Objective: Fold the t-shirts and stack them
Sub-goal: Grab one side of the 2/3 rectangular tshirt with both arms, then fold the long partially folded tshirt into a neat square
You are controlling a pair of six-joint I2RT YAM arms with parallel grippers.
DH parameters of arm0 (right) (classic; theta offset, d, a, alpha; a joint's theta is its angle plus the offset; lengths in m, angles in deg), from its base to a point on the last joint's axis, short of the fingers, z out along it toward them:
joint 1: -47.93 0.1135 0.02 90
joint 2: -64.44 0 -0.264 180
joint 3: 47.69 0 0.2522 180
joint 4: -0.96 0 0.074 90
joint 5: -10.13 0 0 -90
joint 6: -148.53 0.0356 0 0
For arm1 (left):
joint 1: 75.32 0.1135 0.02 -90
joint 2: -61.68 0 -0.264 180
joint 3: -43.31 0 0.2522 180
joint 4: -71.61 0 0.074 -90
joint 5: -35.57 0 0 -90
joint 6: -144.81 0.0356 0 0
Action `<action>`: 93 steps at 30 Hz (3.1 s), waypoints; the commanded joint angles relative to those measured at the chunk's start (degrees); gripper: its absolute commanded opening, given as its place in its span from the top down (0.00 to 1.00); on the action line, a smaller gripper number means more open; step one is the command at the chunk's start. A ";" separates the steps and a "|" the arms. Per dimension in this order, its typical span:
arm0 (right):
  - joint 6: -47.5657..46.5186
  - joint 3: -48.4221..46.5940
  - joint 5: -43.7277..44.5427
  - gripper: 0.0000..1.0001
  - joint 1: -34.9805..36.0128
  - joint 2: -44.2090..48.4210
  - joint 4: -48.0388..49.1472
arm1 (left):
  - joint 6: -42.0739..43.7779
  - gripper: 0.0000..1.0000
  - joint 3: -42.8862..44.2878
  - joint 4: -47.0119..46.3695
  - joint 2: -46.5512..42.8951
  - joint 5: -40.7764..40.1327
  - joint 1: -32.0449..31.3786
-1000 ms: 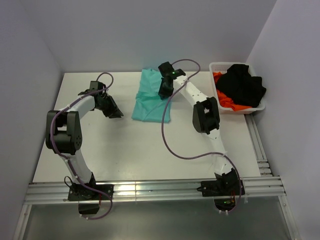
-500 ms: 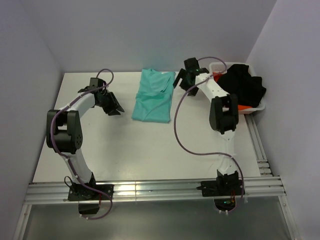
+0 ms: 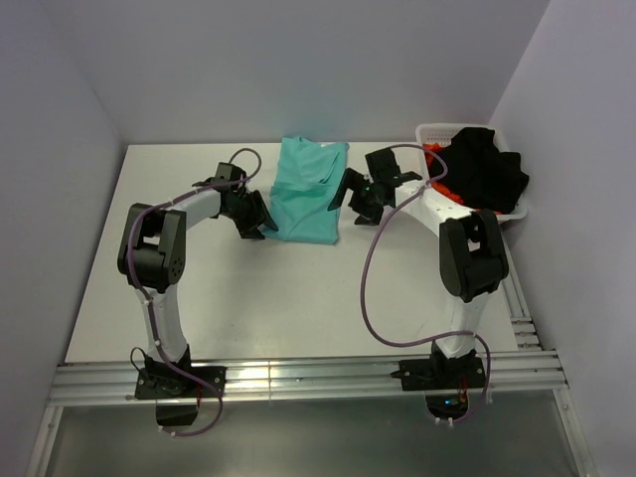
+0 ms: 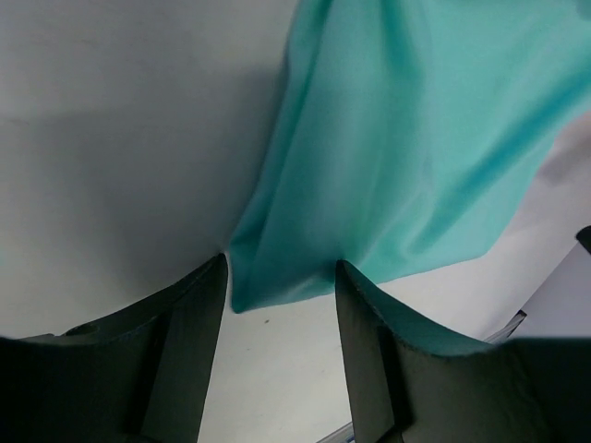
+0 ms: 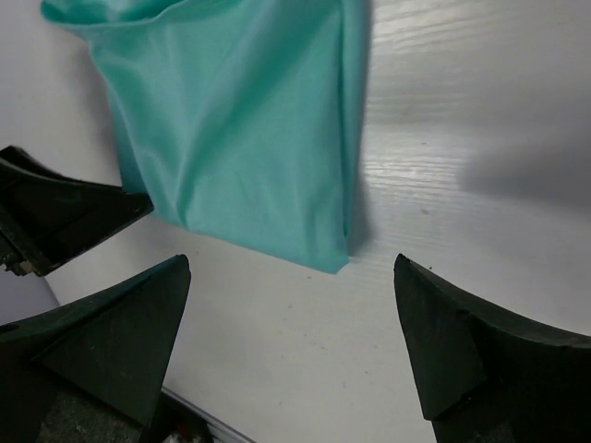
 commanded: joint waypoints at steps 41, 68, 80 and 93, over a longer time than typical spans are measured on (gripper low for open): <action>-4.40 3.83 -1.42 1.00 5.20 4.49 -6.52 | 0.38 1.00 -5.77 2.93 -12.29 -7.75 -2.65; -7.39 4.98 -4.67 1.00 5.20 20.76 -31.14 | -5.60 1.00 10.14 28.69 -24.69 -11.27 -4.85; -8.62 -4.50 -4.31 1.00 5.03 11.98 -34.39 | -6.39 1.00 17.15 28.95 -17.50 -8.64 -4.50; -6.18 -42.84 -3.18 1.00 0.02 -18.55 -39.85 | -5.34 0.99 41.21 25.27 7.89 -3.18 1.38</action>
